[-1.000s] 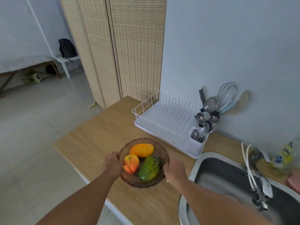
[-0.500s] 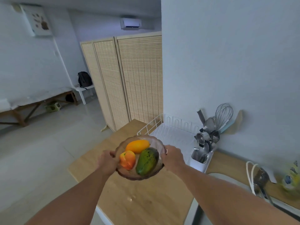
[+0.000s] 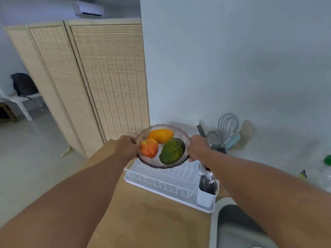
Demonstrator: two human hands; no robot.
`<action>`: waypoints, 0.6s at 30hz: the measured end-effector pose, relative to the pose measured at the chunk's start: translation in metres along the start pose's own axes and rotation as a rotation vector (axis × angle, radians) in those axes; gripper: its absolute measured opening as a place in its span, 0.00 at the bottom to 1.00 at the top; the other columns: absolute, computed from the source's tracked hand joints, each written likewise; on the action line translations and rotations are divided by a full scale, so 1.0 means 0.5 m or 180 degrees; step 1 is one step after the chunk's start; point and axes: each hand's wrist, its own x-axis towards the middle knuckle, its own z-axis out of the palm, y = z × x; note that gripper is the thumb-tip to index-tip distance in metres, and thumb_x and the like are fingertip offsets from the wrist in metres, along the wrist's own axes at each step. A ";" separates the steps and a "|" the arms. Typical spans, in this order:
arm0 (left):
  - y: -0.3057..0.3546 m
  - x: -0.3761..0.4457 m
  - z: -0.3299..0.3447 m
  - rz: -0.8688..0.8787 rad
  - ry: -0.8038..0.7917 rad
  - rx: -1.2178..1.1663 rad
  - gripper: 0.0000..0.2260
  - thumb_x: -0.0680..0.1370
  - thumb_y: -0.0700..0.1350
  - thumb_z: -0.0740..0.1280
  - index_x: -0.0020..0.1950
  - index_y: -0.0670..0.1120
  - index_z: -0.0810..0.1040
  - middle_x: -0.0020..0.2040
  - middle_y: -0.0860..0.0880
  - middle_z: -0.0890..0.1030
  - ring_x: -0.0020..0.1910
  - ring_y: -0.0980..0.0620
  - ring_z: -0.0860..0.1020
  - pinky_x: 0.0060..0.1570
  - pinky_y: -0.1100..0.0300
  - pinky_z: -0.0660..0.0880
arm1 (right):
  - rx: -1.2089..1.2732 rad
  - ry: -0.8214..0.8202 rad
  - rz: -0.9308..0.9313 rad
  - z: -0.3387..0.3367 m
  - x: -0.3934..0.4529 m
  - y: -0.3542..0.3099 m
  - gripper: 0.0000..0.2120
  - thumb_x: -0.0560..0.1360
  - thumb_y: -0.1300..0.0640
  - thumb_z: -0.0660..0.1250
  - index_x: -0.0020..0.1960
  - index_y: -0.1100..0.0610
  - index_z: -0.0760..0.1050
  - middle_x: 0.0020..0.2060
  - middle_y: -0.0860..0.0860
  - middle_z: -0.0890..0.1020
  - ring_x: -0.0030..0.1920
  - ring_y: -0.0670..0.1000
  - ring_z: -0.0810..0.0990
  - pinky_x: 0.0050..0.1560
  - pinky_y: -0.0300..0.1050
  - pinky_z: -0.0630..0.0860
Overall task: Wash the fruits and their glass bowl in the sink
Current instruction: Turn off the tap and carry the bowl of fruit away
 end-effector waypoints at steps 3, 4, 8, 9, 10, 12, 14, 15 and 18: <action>-0.003 0.067 0.037 0.0138 -0.0220 0.0047 0.07 0.67 0.45 0.70 0.37 0.41 0.83 0.35 0.44 0.84 0.38 0.44 0.83 0.44 0.49 0.83 | -0.0045 0.0061 0.0241 0.035 0.037 0.018 0.10 0.76 0.65 0.73 0.51 0.59 0.72 0.44 0.54 0.84 0.39 0.53 0.85 0.25 0.42 0.75; -0.006 0.083 0.050 0.0190 -0.0224 0.0074 0.07 0.69 0.44 0.70 0.38 0.41 0.84 0.35 0.44 0.84 0.39 0.44 0.82 0.45 0.49 0.82 | -0.0026 0.0057 0.0348 0.047 0.047 0.022 0.09 0.76 0.66 0.73 0.51 0.60 0.73 0.46 0.56 0.85 0.43 0.55 0.87 0.30 0.45 0.80; -0.039 0.129 0.104 0.0075 -0.0279 0.0246 0.05 0.73 0.39 0.69 0.43 0.40 0.84 0.40 0.43 0.84 0.43 0.43 0.81 0.47 0.53 0.80 | -0.0150 0.0112 0.0563 0.082 0.078 0.025 0.06 0.76 0.65 0.72 0.47 0.62 0.75 0.47 0.60 0.87 0.47 0.60 0.88 0.50 0.55 0.86; -0.051 0.135 0.116 0.0048 -0.0297 0.0302 0.05 0.74 0.38 0.69 0.41 0.41 0.84 0.39 0.44 0.84 0.44 0.43 0.82 0.45 0.54 0.78 | -0.0181 0.0119 0.0591 0.085 0.084 0.024 0.09 0.76 0.65 0.72 0.42 0.62 0.73 0.46 0.61 0.87 0.46 0.60 0.88 0.49 0.55 0.86; -0.059 0.140 0.127 0.0029 -0.0306 0.0321 0.06 0.73 0.37 0.68 0.38 0.43 0.83 0.37 0.45 0.83 0.44 0.43 0.82 0.43 0.55 0.77 | -0.0207 0.0100 0.0657 0.086 0.087 0.022 0.12 0.77 0.64 0.72 0.39 0.61 0.71 0.44 0.61 0.87 0.44 0.60 0.88 0.48 0.54 0.86; -0.065 0.145 0.140 0.0066 -0.0269 0.0334 0.09 0.74 0.37 0.68 0.35 0.46 0.80 0.35 0.46 0.80 0.44 0.41 0.82 0.41 0.57 0.73 | -0.0173 0.0085 0.0816 0.084 0.087 0.018 0.13 0.78 0.64 0.72 0.38 0.62 0.71 0.38 0.60 0.86 0.38 0.59 0.88 0.43 0.52 0.87; -0.064 0.152 0.143 0.0064 -0.0227 0.0323 0.10 0.74 0.37 0.68 0.34 0.46 0.78 0.36 0.45 0.81 0.45 0.41 0.81 0.42 0.57 0.71 | -0.0121 0.0070 0.0919 0.083 0.086 0.013 0.13 0.77 0.64 0.73 0.38 0.63 0.72 0.32 0.59 0.84 0.36 0.59 0.88 0.42 0.52 0.87; -0.064 0.156 0.143 0.0059 -0.0227 0.0308 0.12 0.75 0.37 0.67 0.32 0.47 0.76 0.37 0.43 0.81 0.45 0.40 0.81 0.42 0.57 0.71 | -0.0084 0.0063 0.0951 0.082 0.082 0.010 0.13 0.77 0.64 0.74 0.38 0.63 0.72 0.33 0.59 0.84 0.37 0.59 0.88 0.42 0.53 0.87; -0.069 0.160 0.142 0.0058 -0.0196 0.0285 0.15 0.74 0.37 0.68 0.28 0.48 0.71 0.37 0.39 0.82 0.46 0.37 0.82 0.40 0.57 0.71 | 0.0020 0.0052 0.1032 0.081 0.075 0.001 0.13 0.78 0.63 0.73 0.39 0.64 0.71 0.41 0.63 0.87 0.38 0.60 0.89 0.39 0.53 0.87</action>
